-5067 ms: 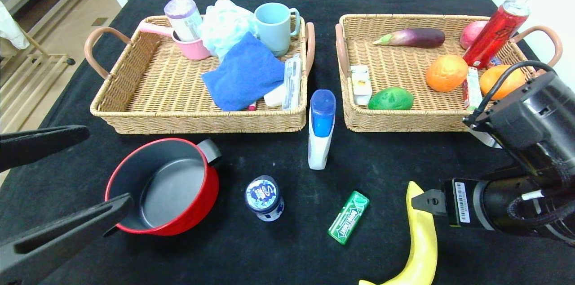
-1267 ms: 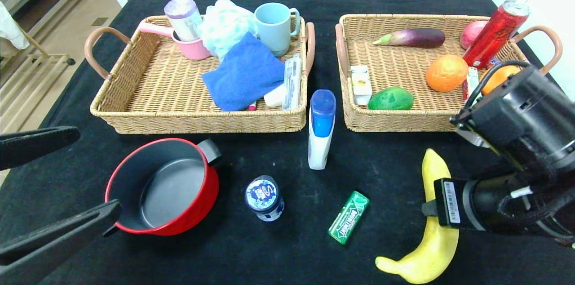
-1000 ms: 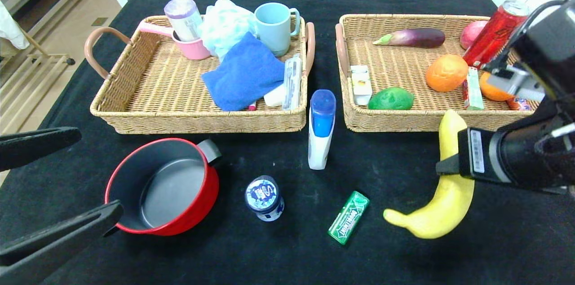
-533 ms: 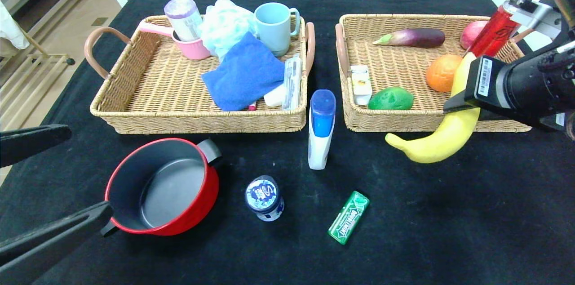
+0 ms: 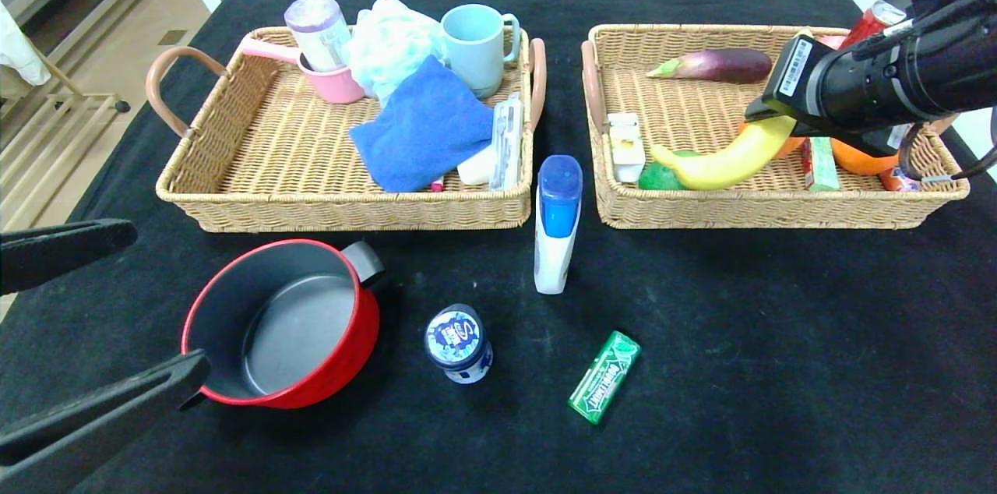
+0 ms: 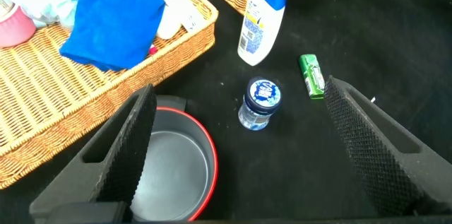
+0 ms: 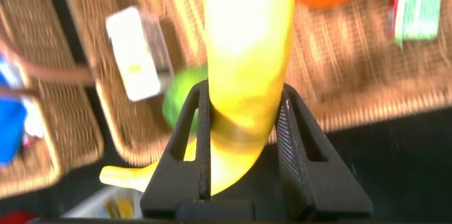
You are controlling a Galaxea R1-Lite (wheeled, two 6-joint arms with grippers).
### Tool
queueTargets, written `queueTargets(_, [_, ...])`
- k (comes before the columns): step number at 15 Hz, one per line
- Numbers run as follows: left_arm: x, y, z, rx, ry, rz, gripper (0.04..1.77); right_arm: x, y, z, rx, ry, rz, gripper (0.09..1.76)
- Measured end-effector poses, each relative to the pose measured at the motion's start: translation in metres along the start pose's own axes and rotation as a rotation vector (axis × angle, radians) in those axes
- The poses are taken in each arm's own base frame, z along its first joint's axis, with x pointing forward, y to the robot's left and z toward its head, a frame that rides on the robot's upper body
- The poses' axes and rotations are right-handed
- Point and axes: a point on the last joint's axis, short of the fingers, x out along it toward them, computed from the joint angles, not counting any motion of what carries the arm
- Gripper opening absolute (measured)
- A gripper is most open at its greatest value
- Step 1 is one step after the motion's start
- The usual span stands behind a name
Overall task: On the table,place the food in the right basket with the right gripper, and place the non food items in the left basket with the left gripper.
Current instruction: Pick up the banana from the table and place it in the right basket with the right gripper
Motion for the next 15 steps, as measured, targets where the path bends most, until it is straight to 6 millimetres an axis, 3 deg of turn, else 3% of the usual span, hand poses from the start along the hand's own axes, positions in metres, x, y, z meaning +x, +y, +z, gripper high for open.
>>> queueTargets(6, [0.0,0.0,0.0,-0.001,0.002,-0.001,1.72,0.034,0.0,0.013,0.044,-0.122,0.032,0.61])
queueTargets(14, [0.001,0.0,-0.001,-0.001,0.003,-0.001,1.72,0.049,0.004,0.013,0.053,-0.162,0.055,0.61])
queueTargets(15, [0.001,0.0,-0.001,-0.001,0.004,-0.001,1.72,0.049,0.004,0.013,0.052,-0.162,0.055,0.68])
